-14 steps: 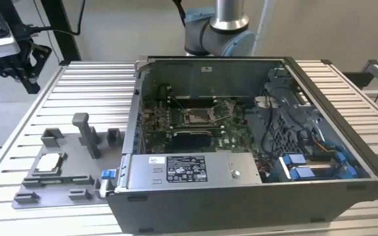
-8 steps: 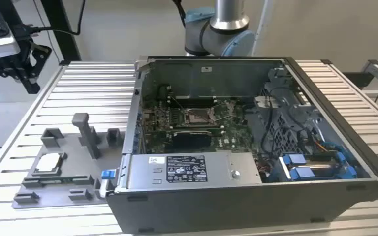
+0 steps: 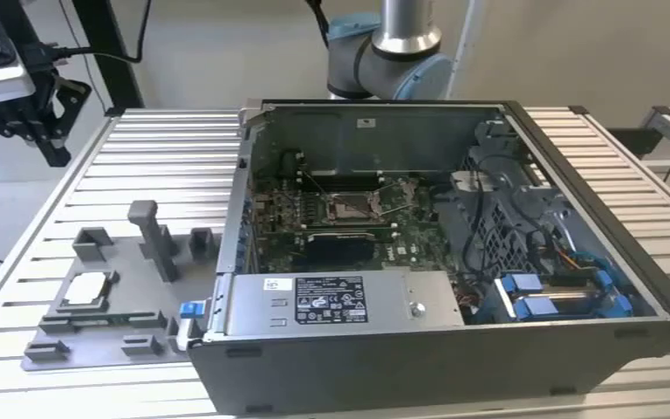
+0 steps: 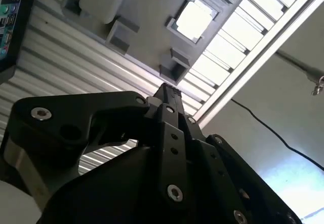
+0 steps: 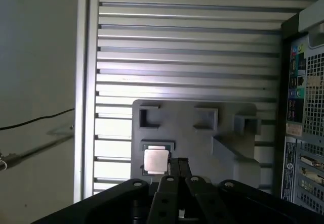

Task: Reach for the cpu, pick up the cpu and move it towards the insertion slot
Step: 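Reach for the cpu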

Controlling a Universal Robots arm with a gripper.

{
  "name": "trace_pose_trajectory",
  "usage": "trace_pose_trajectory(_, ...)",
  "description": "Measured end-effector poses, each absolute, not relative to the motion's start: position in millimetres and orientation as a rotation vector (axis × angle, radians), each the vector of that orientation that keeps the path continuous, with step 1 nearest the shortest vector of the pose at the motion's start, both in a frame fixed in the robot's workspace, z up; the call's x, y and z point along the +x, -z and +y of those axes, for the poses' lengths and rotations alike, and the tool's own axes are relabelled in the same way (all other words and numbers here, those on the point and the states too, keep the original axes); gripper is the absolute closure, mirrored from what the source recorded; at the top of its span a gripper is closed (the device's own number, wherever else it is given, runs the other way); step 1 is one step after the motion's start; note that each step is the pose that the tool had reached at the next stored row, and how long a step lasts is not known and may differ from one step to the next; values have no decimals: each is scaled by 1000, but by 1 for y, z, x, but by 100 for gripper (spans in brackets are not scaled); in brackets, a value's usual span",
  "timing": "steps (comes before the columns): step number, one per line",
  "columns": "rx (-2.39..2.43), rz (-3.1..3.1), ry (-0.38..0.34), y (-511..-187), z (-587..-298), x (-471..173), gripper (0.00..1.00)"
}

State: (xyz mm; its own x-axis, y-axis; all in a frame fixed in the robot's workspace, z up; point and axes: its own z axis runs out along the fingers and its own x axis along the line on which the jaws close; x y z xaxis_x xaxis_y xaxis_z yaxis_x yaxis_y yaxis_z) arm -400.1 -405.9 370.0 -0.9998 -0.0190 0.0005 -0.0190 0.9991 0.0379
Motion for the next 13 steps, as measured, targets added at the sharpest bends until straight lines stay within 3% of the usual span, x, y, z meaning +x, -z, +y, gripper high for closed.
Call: trace_pose_trajectory(13,30,-3140,60,-367,-424,-415,100)
